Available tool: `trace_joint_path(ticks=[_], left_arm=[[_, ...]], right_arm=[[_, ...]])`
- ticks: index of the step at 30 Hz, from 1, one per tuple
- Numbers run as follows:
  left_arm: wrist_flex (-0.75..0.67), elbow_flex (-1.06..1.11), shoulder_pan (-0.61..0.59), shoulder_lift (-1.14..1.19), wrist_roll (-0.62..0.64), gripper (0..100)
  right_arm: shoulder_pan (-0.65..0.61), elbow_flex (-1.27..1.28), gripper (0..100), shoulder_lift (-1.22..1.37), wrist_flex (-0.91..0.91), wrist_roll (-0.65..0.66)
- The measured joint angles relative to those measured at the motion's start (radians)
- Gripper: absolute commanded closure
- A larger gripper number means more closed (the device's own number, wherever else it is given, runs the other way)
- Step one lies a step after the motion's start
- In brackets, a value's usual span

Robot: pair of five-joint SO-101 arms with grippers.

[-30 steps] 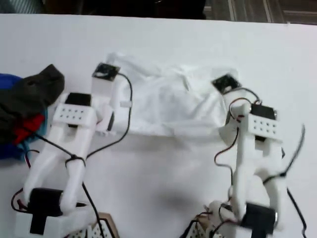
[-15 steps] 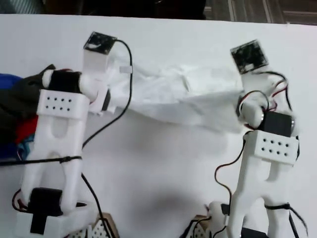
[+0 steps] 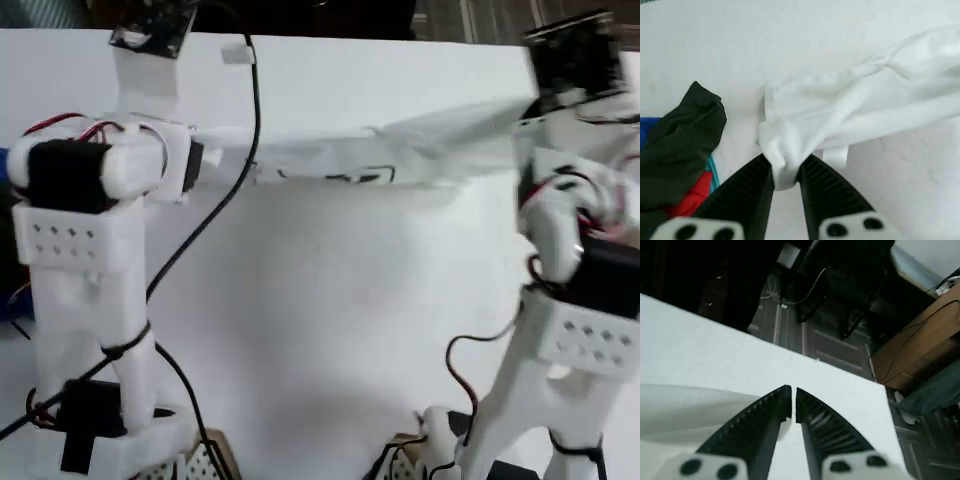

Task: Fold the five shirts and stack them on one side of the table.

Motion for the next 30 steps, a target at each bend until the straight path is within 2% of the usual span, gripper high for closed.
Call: trace_joint_path(ticks=[6,11,14,17,20,25,30], left_arm=[[0.002,-0.132,0.000,-0.040,0.000,97],[0.002,-0.110,-0.003,-0.143,0.000,97],[0.002,-0.003,-0.006,-0.166,0.000,97],[0.000,0.138,-0.006,-0.167,0.000,97],[-0.040,0.249,-0.037,-0.167,0.000,97],[-0.130,0.351,-0.175,-0.167,0.000,97],[-0.204,0.460,-0.278,-0.167,-0.061,97]], right_arm=[[0.058,-0.167,98.0,-0.005,0.005,0.000],[0.040,-0.226,98.0,-0.009,0.100,0.000],[-0.023,-0.173,97.8,-0.009,0.195,-0.032],[-0.110,-0.058,97.5,-0.008,0.272,-0.126],[-0.230,0.117,90.8,-0.008,0.282,-0.158],[-0.434,0.453,74.8,0.063,0.160,-0.172],[-0.591,0.540,72.8,0.296,0.046,-0.172]])
